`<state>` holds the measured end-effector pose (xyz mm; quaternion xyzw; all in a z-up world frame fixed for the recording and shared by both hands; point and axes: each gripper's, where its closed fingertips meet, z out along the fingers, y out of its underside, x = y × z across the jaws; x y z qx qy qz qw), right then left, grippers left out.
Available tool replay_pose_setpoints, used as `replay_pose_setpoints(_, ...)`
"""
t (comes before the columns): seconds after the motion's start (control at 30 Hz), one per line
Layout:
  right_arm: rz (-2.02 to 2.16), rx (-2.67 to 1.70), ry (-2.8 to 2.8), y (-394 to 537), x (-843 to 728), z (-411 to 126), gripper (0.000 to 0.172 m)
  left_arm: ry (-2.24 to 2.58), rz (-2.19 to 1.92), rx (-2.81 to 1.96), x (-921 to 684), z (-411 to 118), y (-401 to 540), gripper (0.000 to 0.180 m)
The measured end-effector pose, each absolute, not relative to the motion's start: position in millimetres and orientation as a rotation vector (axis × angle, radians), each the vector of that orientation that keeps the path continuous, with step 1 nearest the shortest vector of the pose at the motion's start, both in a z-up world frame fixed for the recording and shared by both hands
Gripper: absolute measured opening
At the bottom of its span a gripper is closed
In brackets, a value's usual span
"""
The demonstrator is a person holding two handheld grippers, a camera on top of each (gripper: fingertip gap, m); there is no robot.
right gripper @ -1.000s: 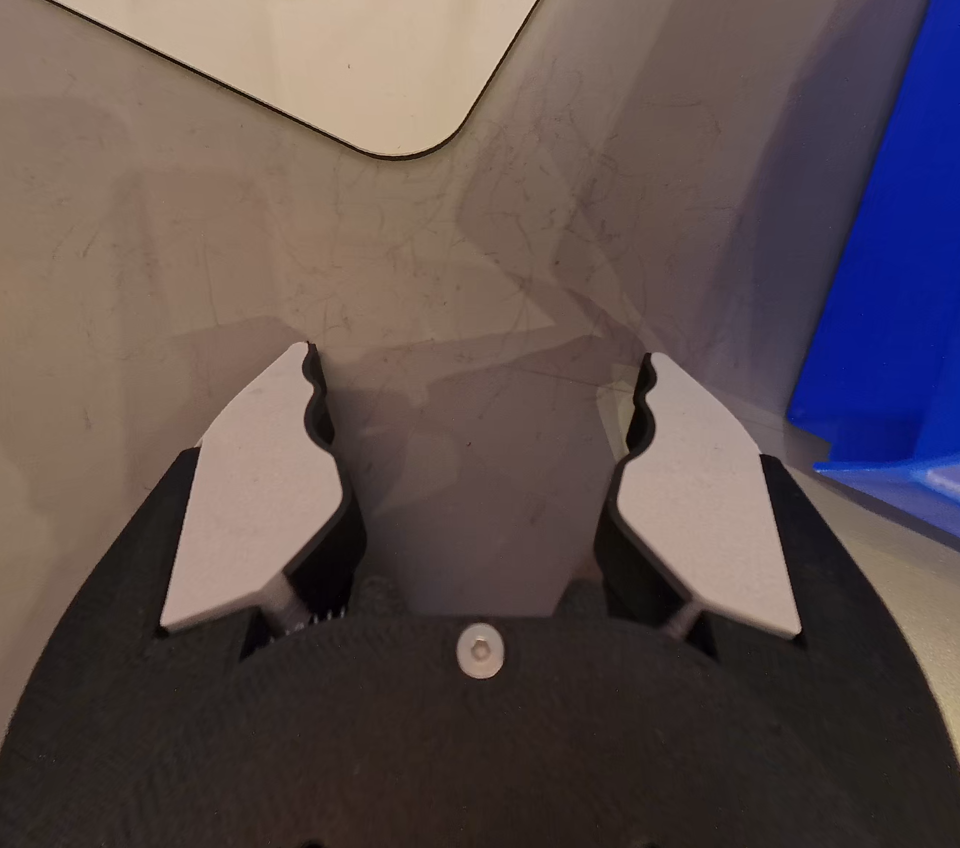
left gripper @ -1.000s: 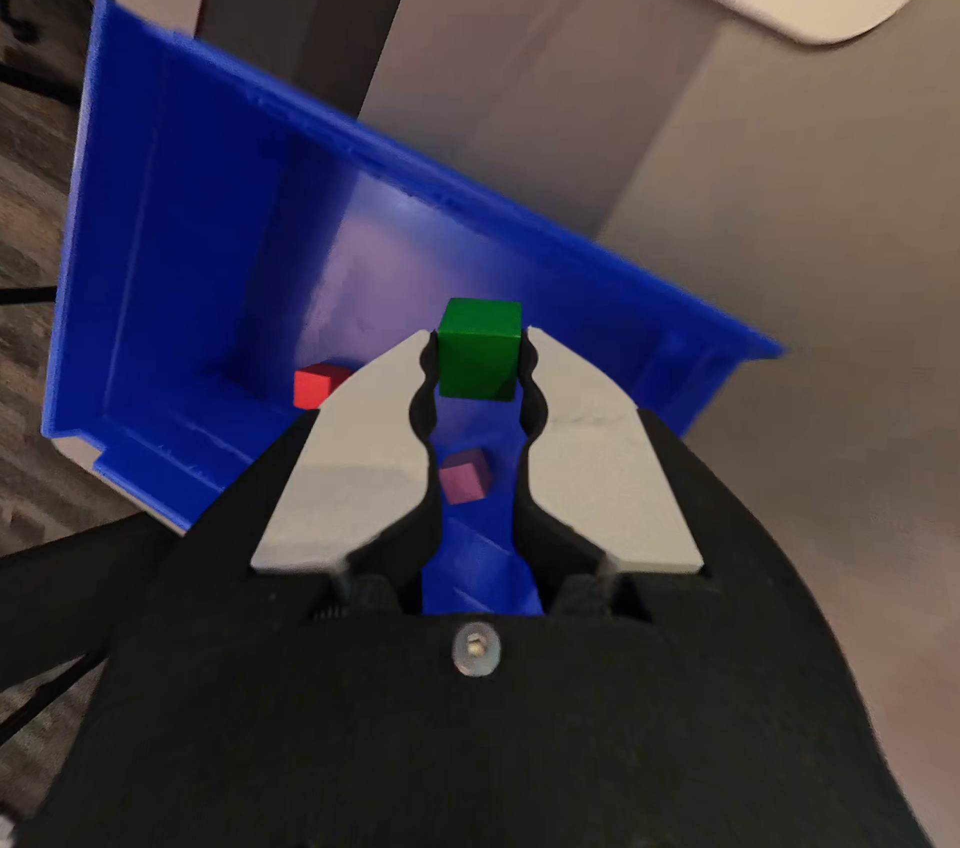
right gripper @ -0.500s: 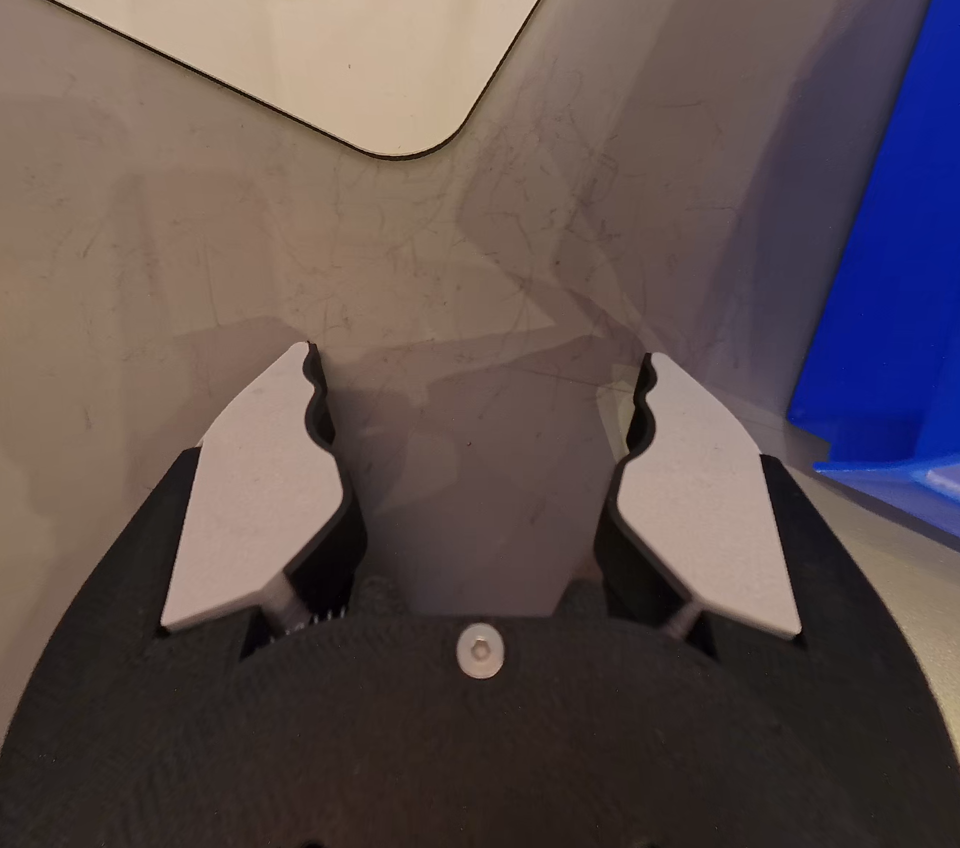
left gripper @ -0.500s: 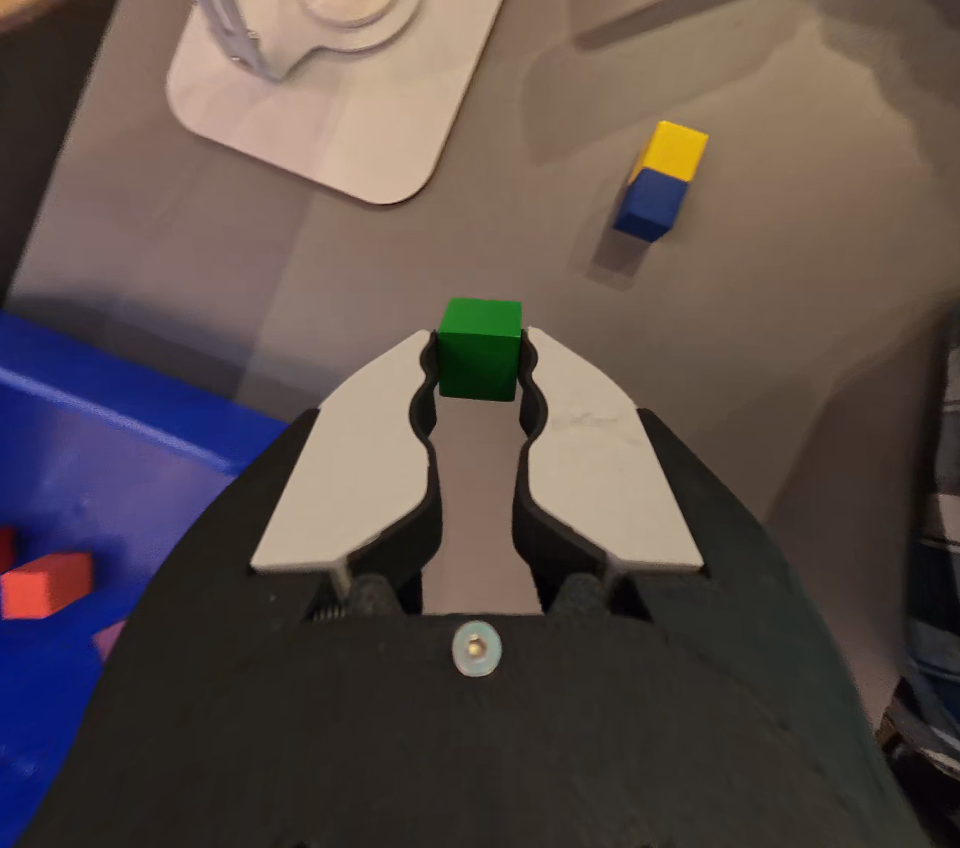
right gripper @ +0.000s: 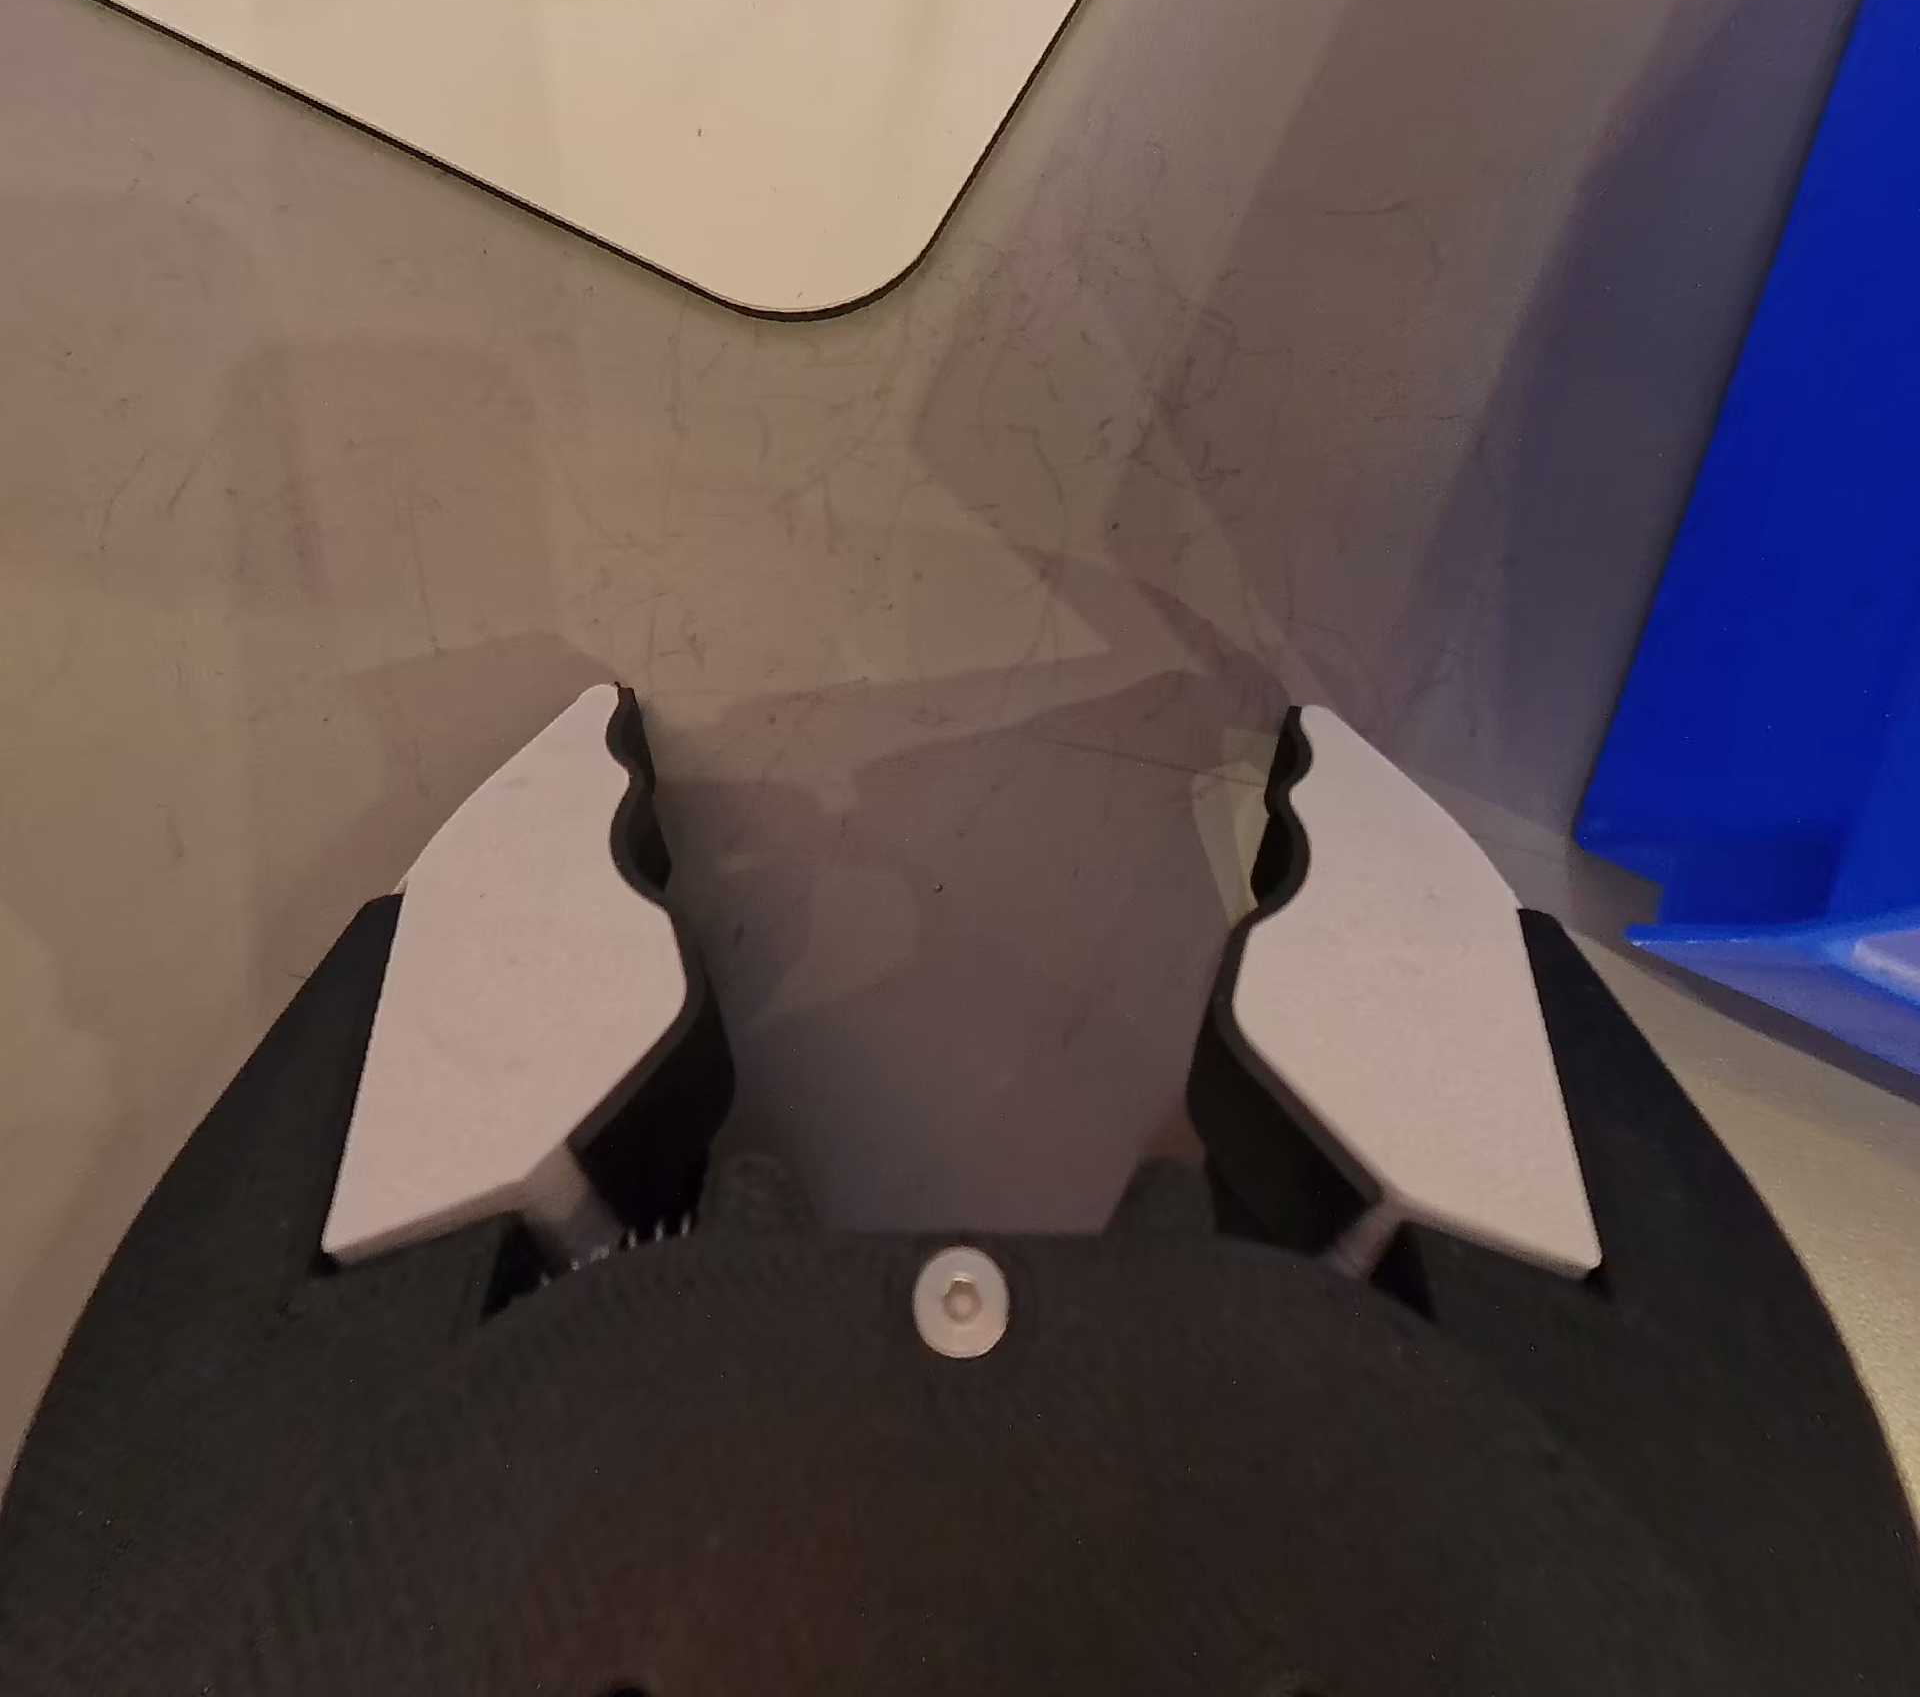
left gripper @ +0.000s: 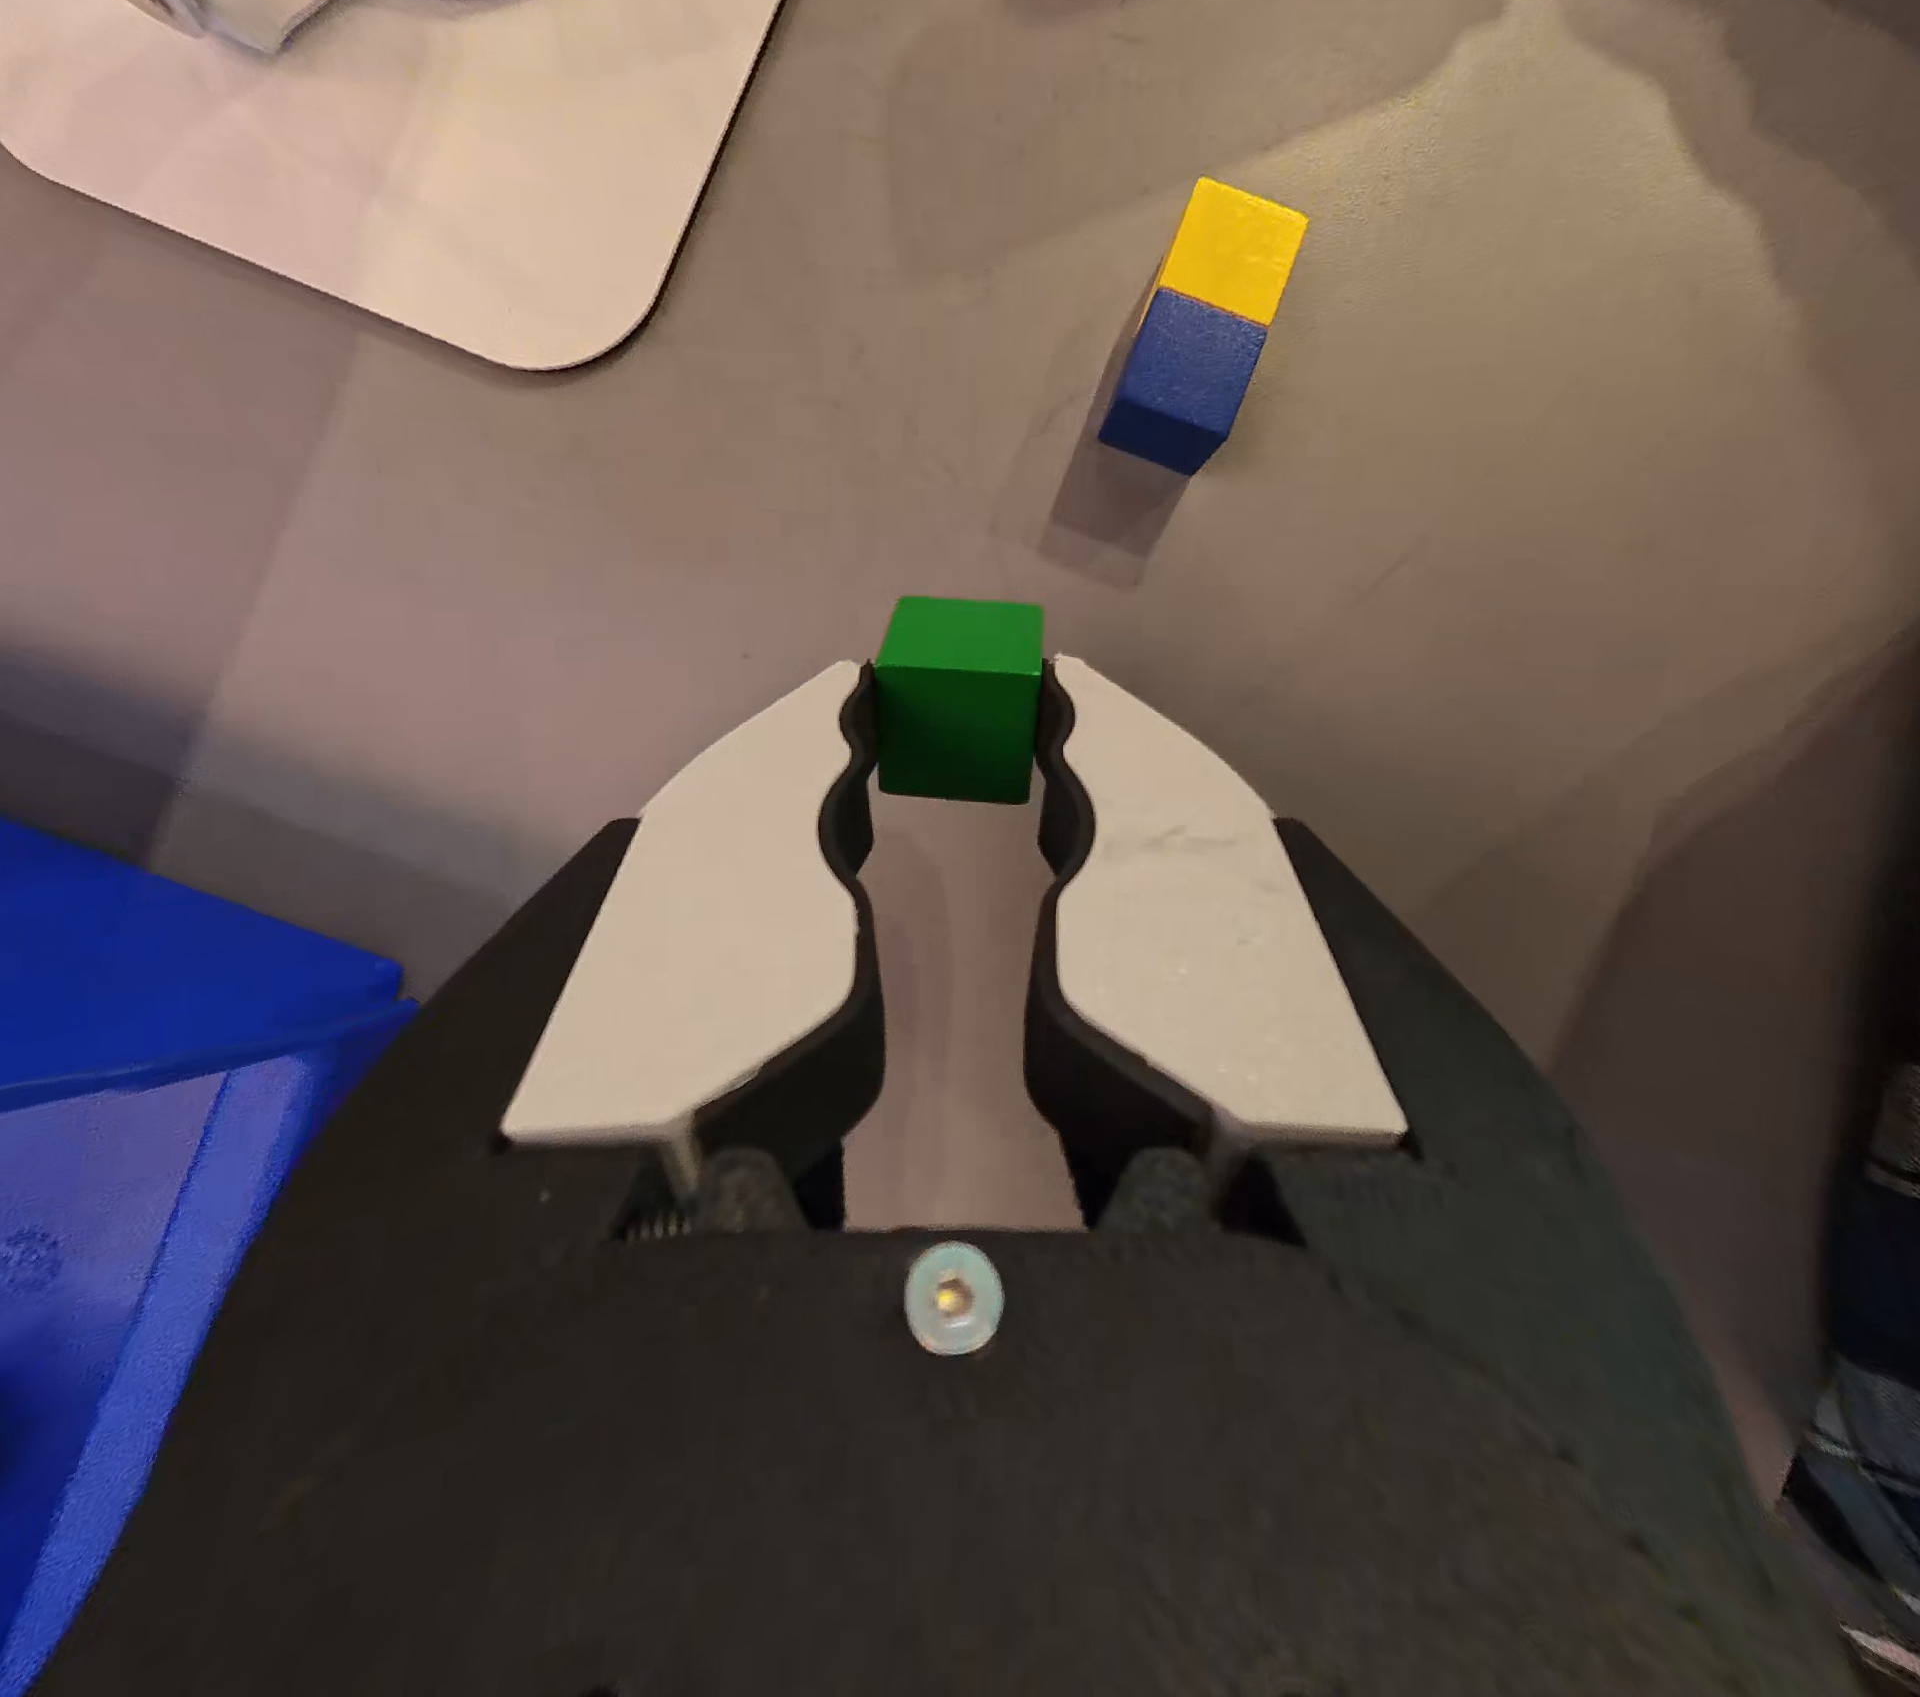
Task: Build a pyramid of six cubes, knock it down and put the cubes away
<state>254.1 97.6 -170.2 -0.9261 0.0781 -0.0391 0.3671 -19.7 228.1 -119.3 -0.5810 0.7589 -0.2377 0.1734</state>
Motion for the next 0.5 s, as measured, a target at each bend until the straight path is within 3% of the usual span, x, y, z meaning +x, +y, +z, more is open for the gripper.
replay_pose_setpoints(0.5,-0.102,-2.379,0.202,98,254,-170,0.113,2.186,-0.71,-1.642,-18,-136,222,0.028)
